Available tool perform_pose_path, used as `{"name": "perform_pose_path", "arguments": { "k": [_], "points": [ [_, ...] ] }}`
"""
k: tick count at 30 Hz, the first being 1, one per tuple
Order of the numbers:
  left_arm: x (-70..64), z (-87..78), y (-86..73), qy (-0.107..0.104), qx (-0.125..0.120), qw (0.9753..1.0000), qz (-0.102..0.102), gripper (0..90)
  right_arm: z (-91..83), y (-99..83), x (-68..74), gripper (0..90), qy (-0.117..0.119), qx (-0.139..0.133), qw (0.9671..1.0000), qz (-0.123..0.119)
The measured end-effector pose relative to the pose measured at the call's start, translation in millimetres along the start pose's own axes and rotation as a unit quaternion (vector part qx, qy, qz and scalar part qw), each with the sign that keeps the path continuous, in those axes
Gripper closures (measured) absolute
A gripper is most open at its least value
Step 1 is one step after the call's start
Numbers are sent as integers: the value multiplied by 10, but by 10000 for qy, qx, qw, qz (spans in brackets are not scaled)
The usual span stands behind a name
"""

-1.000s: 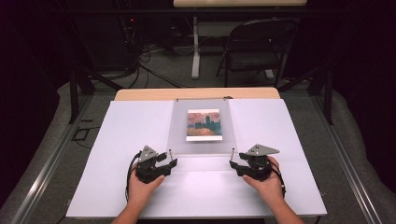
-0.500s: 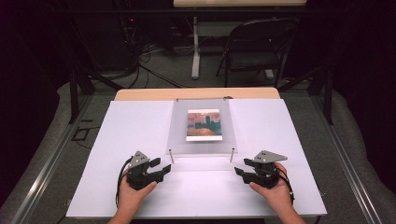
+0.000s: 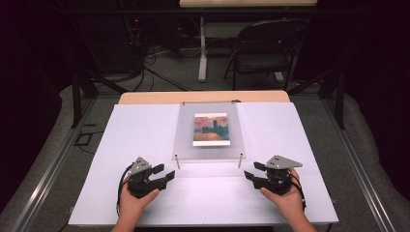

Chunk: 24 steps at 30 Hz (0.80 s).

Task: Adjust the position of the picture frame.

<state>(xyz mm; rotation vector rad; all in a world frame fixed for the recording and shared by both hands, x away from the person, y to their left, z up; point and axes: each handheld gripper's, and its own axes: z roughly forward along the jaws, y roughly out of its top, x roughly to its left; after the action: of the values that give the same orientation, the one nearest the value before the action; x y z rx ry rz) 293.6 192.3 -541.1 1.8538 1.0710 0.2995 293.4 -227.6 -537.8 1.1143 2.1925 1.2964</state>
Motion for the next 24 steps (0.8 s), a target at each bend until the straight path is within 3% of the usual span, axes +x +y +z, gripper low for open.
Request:
{"name": "perform_pose_path", "arguments": {
  "k": [10,24],
  "points": [
    [21,-149,2,31,-174,9998,-36,437,-155,51,-37,475,-68,-165,9998,-55],
    [201,-167,14,51,-244,9993,-270,448,-206,56,-131,453,-140,-311,9991,267]
  ]
}}
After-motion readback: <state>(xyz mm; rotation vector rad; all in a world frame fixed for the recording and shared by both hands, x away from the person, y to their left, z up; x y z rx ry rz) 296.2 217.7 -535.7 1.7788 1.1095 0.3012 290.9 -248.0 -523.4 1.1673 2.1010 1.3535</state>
